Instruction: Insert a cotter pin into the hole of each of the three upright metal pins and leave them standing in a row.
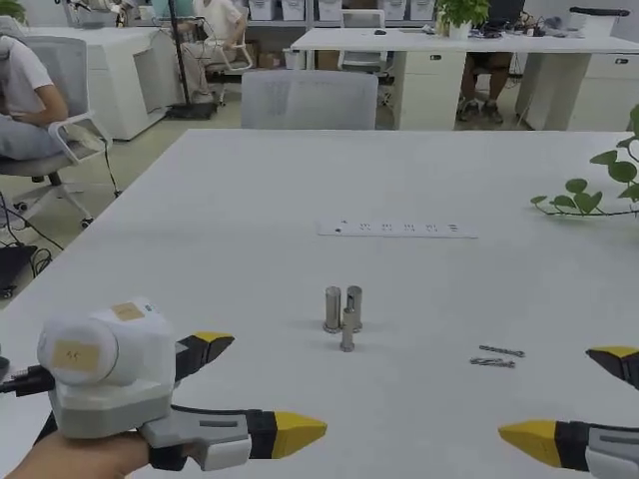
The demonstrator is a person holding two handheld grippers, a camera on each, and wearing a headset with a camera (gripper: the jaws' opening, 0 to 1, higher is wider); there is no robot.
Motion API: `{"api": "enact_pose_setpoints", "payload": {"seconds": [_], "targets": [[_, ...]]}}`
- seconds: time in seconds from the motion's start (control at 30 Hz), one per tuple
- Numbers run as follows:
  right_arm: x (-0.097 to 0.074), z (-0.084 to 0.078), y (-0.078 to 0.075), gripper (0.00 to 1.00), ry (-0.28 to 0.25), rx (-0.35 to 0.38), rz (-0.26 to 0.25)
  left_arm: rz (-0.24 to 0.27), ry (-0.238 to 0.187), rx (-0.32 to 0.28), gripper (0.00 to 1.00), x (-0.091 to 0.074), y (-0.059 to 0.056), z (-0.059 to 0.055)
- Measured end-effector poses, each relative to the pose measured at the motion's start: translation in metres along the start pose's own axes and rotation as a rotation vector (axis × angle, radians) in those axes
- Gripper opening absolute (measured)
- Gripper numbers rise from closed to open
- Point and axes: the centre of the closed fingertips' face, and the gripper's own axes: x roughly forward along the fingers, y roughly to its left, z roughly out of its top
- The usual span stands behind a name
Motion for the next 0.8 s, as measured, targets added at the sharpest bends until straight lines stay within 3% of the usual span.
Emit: {"api": "enact_pose_setpoints", "payload": {"seconds": [0.8], "targets": [[-0.0021, 0.0054, 0.0018, 0.93, 0.014, -0.030, 0.005, -0.005, -0.008, 0.006, 0.95, -0.0020, -0.0013, 0.0020]]}}
